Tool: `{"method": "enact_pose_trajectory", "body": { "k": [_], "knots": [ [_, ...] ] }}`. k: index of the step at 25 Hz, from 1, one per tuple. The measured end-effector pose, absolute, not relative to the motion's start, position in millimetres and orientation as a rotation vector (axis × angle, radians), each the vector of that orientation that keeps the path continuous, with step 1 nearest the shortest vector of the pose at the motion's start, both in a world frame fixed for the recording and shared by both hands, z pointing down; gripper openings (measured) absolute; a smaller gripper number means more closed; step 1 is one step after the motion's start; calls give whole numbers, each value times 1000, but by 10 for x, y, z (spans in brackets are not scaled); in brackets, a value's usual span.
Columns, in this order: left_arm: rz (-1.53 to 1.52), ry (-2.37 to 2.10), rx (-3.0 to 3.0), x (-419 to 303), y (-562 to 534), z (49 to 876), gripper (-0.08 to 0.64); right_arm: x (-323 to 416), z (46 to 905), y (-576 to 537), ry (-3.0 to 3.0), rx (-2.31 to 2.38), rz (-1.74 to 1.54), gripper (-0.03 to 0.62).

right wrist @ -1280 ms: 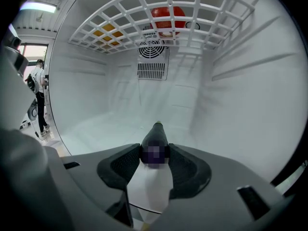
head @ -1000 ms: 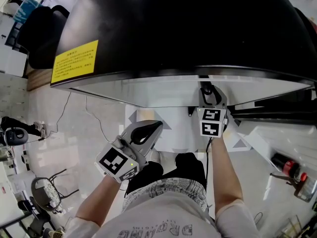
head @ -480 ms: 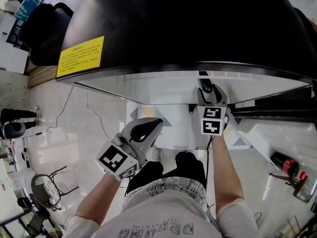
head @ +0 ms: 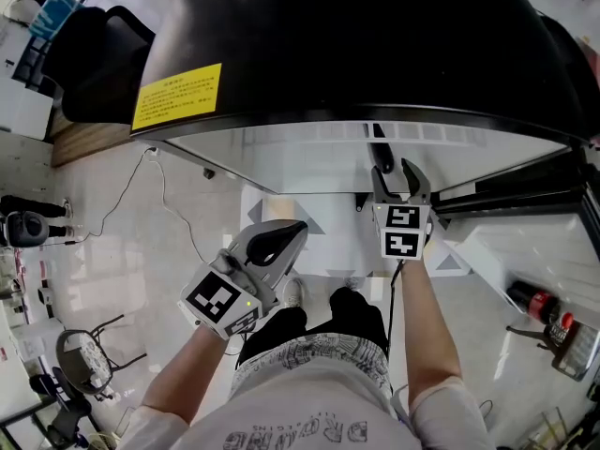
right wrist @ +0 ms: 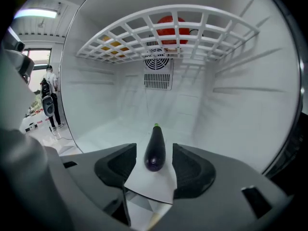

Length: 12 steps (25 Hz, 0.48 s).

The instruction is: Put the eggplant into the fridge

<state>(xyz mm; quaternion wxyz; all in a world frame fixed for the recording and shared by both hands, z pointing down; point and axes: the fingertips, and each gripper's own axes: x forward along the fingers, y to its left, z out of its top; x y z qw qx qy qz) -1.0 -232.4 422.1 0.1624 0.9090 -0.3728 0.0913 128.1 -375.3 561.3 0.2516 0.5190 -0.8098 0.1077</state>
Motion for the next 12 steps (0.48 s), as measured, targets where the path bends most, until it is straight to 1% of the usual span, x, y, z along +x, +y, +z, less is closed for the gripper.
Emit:
{"method": "enact_pose_trajectory", "body": {
  "k": [5, 12],
  "knots": [
    [241, -1058, 2607, 7, -2267, 4112, 8, 1292, 5455, -3611, -2223, 1397, 290, 222],
    [209, -1041, 2631, -2, -2179, 3943, 8, 1259, 5087, -3393, -2267, 1400, 285, 186]
  ]
}}
